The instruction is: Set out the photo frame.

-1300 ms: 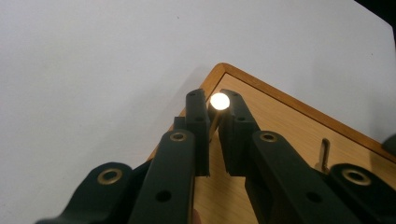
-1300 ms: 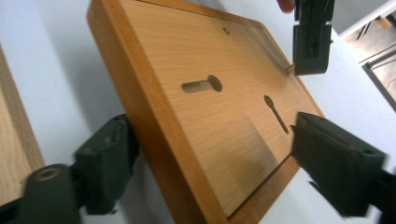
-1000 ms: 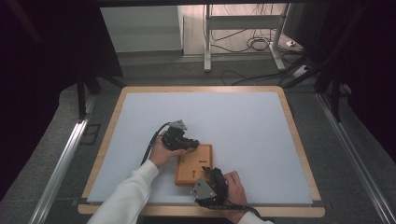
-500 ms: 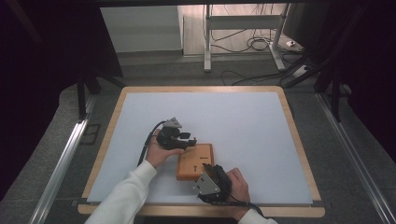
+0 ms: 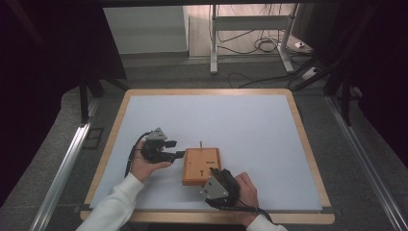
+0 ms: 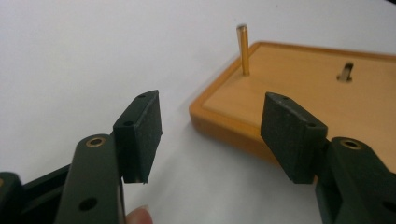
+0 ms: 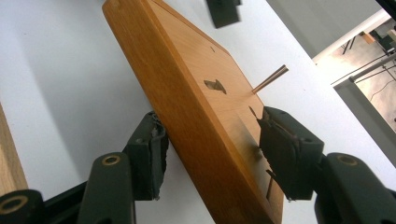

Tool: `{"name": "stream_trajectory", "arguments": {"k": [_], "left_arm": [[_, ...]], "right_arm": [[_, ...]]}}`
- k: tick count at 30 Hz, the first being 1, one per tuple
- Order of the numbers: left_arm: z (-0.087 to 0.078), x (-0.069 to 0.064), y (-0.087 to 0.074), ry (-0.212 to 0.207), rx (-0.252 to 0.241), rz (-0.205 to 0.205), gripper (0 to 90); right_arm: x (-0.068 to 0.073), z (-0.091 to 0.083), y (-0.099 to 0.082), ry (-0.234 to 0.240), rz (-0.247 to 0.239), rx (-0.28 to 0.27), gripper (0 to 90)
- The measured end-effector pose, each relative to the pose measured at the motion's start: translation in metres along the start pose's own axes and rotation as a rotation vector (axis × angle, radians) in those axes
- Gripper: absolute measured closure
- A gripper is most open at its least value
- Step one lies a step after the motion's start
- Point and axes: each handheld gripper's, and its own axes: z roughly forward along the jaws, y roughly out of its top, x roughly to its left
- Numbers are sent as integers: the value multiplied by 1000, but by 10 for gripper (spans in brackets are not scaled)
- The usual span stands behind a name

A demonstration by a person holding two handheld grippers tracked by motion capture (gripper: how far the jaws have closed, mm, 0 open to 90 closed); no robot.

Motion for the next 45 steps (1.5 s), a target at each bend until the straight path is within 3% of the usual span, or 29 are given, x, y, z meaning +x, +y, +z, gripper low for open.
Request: {"name": "stream_trajectory", "arguments": {"k": [2,8,23,31,45], "left_arm": [[-2,-1,-8,-6,-5,-21,383],[-10,-8,-26,33,41,44,376],[-9,-11,-29,41,47,54,364],[-12,-8,-30,37,35,38,361],[-8,-8,-32,32,55,36,353]], "right_arm": [[0,0,0,0,1,0,435],[0,0,1,-2,0,0,441],[-3,-1,6,-7,6,-2,468],[-11,2,19,35,2,24,493],[-42,-1,33,95,-13,19,565]]}}
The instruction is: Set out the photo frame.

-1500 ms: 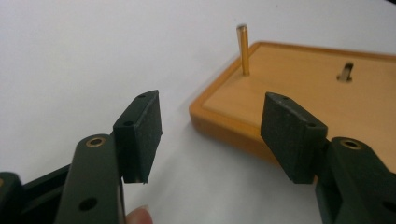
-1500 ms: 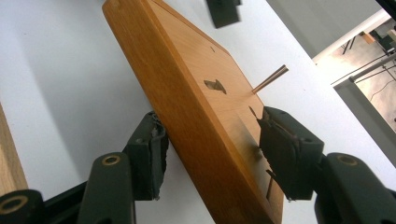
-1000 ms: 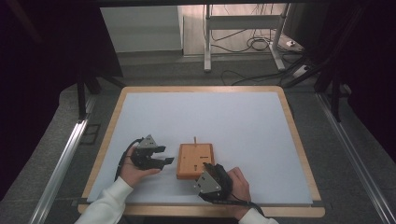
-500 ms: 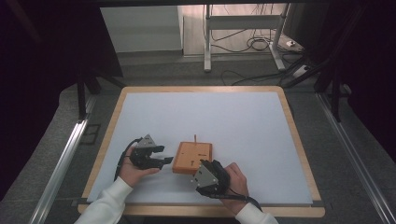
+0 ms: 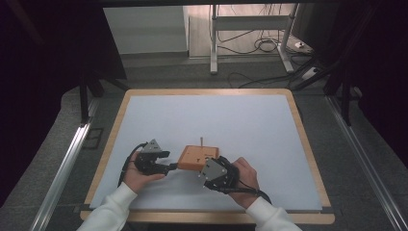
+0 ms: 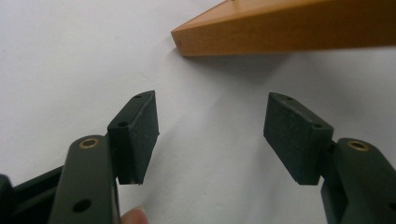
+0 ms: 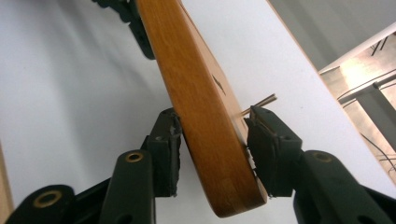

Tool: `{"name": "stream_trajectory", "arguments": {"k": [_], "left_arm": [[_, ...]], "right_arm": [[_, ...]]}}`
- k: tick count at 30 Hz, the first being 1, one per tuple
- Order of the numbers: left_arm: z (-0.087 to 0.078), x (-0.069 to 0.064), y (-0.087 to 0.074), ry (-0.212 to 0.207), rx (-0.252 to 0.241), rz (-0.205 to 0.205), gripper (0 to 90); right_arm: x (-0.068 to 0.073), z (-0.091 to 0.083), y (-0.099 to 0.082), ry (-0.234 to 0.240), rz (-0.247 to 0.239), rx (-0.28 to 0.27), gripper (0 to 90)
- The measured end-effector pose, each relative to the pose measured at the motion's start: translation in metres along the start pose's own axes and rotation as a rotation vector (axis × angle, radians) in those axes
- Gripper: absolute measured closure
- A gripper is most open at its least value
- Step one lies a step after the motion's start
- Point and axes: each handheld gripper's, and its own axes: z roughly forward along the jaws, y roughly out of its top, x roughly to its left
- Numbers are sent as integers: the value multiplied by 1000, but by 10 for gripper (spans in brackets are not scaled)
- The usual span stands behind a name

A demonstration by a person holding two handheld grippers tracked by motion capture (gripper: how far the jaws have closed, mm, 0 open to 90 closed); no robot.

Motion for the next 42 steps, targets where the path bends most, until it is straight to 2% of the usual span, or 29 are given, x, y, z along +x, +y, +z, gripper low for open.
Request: {"name": "stream_trajectory", "arguments": {"k": [12,17,21,26,29,36,42], "left_arm": [[1,2,-1,0,3,-7,350],[1,3,-2,1,4,-7,350],[1,4,-2,5,3,-7,350],[1,4,-3,1,5,-17,350],[1,4,-2,3,2,-12,350],[0,5,-3,5,0,-14,350],[1,3,-3,6,-1,-15,350]], "right_arm": [[-27,3,16,33,4,0,630],[-35,6,25,31,-14,16,665],[-44,9,31,6,-18,9,698],[-62,11,39,54,37,13,700],[-68,10,45,75,55,9,700],[-63,-9,54,136,55,-39,700],[-58,-23,47,235,64,-40,698]]}}
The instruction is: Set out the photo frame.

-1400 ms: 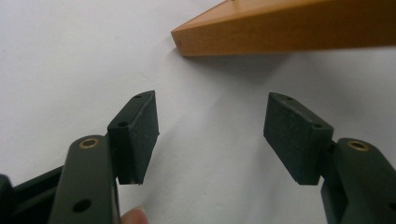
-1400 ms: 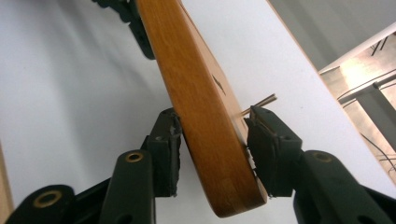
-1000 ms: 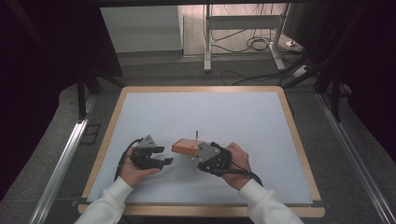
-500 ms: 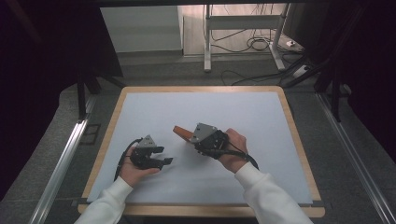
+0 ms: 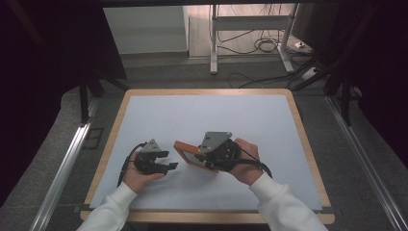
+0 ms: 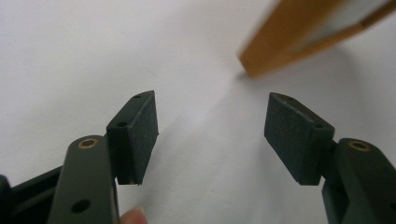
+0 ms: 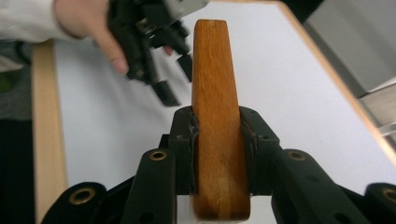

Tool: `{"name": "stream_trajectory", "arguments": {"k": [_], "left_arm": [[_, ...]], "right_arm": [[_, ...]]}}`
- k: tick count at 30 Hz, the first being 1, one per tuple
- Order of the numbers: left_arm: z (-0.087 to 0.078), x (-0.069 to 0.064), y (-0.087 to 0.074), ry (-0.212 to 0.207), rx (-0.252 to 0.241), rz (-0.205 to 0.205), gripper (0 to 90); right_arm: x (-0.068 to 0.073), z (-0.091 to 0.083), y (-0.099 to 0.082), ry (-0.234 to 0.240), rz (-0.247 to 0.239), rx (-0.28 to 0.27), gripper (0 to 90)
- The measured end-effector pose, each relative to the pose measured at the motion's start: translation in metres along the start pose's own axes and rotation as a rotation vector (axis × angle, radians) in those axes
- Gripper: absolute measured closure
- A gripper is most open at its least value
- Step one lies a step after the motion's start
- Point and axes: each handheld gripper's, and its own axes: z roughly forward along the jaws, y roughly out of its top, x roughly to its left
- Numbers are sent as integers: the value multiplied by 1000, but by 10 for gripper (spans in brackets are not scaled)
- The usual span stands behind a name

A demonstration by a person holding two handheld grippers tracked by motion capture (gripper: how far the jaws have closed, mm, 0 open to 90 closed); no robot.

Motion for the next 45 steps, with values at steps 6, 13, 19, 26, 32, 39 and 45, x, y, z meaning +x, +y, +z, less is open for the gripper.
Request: {"name": "stream_trajectory", "arguments": {"k": [6,13,19,26,32,39,45], "left_arm": [[2,-1,0,-1,8,6,350],[2,-1,0,-4,13,11,349],[2,-1,0,-4,14,13,348],[3,-2,0,-4,17,14,346],[2,-1,0,-4,12,14,346],[2,-1,0,-2,10,12,346],[2,-1,0,-2,9,13,345]], "right_arm": [[-7,-1,-9,9,32,2,692],[-26,2,-19,-44,83,4,685],[-34,4,-23,-54,111,4,670],[-43,7,-30,-79,139,5,637],[-50,11,-34,-101,168,9,609],[-57,15,-38,-127,192,22,573],[-66,21,-45,-146,240,18,541]]}}
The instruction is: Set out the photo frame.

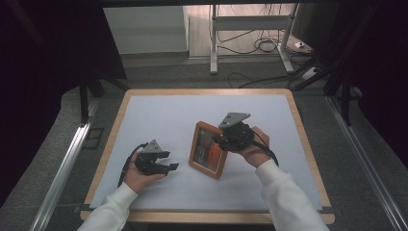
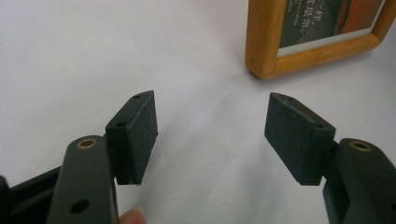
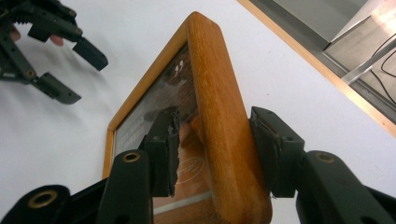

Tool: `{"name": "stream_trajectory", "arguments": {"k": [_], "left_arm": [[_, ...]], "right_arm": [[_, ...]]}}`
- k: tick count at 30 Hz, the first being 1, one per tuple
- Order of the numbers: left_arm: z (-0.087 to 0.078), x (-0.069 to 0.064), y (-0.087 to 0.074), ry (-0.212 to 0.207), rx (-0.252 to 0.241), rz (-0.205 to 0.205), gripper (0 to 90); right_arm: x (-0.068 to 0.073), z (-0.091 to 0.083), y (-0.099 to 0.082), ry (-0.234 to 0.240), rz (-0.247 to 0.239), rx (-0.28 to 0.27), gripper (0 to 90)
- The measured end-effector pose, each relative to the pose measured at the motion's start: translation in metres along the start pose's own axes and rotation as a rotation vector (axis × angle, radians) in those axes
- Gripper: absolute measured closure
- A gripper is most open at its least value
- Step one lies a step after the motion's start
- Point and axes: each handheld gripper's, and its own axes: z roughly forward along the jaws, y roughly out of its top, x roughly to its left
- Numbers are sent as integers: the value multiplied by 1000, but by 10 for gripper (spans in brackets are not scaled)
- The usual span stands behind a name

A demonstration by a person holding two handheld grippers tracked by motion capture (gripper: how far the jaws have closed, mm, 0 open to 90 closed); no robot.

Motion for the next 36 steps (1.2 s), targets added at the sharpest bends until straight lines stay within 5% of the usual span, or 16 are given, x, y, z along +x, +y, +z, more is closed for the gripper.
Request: {"name": "stream_trajectory", "arguments": {"k": [5,13,24,32,36], "left_arm": [[0,1,0,-3,0,-3,343],[0,0,0,-1,-6,-6,342],[0,0,0,1,-3,-2,341],[0,0,0,7,-3,-4,340],[-1,0,0,6,-7,-7,340]], "right_arm": [[0,2,0,-9,14,-10,525],[3,-7,-12,-68,121,-65,269],[11,-30,-61,-42,270,-116,243],[35,-25,-94,5,333,-88,419],[50,-17,-105,64,333,-54,603]]}}
